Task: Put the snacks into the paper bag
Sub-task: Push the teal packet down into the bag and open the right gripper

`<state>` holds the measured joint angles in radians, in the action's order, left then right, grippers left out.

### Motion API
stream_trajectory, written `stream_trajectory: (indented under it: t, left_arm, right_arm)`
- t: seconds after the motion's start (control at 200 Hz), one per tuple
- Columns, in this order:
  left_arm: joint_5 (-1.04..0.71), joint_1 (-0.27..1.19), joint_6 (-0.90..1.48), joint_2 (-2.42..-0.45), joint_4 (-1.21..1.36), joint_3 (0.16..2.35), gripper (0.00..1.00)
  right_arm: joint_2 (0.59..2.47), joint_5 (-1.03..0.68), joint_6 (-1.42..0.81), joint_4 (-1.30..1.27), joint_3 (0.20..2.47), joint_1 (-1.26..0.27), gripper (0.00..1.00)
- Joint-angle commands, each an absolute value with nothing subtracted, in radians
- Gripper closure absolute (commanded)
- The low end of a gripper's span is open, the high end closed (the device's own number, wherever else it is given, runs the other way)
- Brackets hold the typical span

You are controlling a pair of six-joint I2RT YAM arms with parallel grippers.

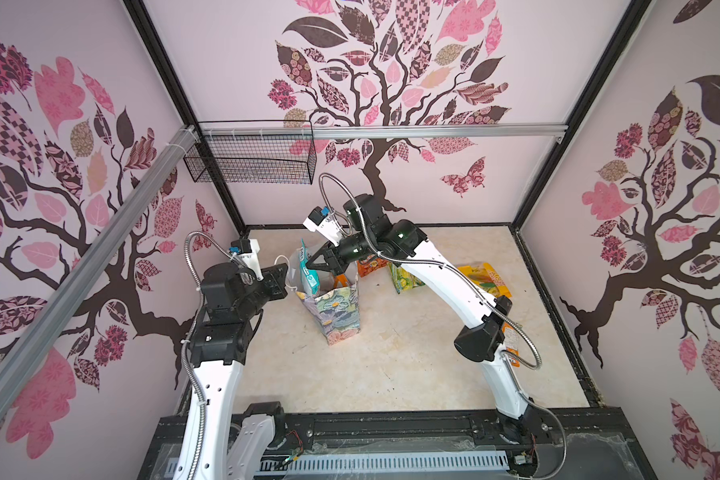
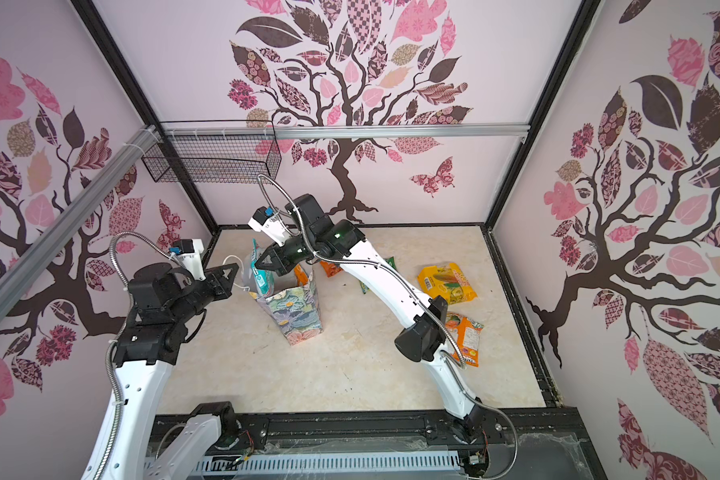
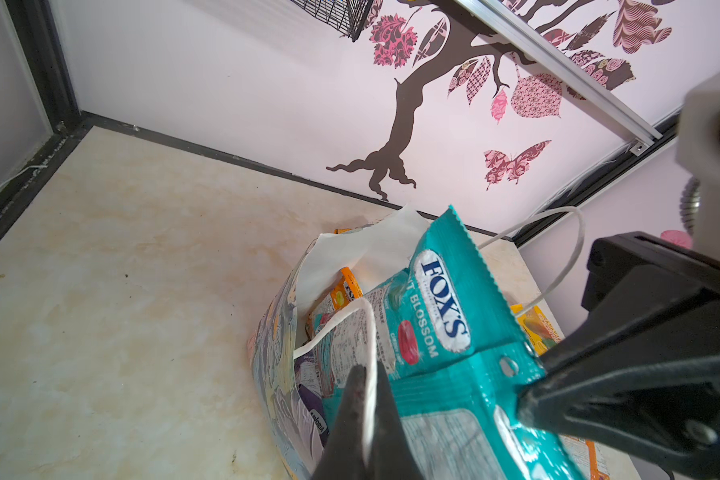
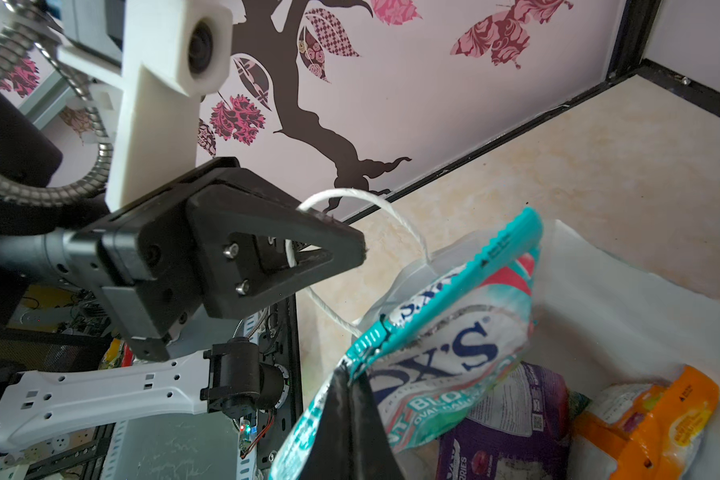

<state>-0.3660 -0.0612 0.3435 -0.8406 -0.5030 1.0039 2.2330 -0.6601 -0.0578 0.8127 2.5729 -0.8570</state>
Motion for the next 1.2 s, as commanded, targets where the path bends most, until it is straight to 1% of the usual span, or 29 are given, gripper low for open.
stream_trajectory:
  t: [0.0, 0.265, 0.305, 0.37, 0.44, 0.505, 0.755, 0.97, 1.045, 1.195]
  left_arm:
    - [-0.36, -0.067, 0.339, -0.831, -0.489, 0.979, 1.0]
    - [-0.362, -0.067, 0.339, -0.829, -0.489, 0.98, 1.0]
    - [-0.362, -0.067, 0.339, -0.828, -0.489, 0.98, 1.0]
    - [-0.362, -0.067, 0.339, -0.829, -0.488, 0.98, 1.0]
    - [-0.361, -0.067, 0.339, -0.83, -0.489, 0.98, 1.0]
    - [-0.362, -0.067, 0.339, -0.83, -0.488, 0.981, 1.0]
    - [-0.36, -0.067, 0.339, -0.83, -0.488, 0.98, 1.0]
    - [-0.359, -0.067, 0.339, -0.827, -0.488, 0.98, 1.0]
    - [-0.356, -0.067, 0.339, -0.824, -0.488, 0.979, 1.0]
    - [-0.342, -0.067, 0.337, -0.819, -0.49, 0.979, 1.0]
  right_arm:
    - [2.273, -0.68, -0.031, 0.819, 2.585, -0.865, 1.0]
    - [2.287, -0.587, -0.044, 0.833, 2.588, -0.871, 1.0]
    - [2.286, -0.577, -0.048, 0.829, 2.592, -0.871, 0.94]
    - [2.284, -0.569, -0.057, 0.82, 2.591, -0.871, 0.9]
    - [2.28, -0.566, -0.065, 0.81, 2.593, -0.871, 0.8]
    - [2.277, -0.564, -0.073, 0.8, 2.594, -0.872, 0.77]
    - [2.257, -0.578, -0.094, 0.772, 2.594, -0.873, 0.75]
    - [2.228, -0.554, -0.1, 0.777, 2.595, -0.876, 0.75]
    - [2.211, -0.516, -0.104, 0.791, 2.594, -0.88, 0.74]
    - [2.141, -0.365, -0.097, 0.835, 2.589, -0.908, 0.69]
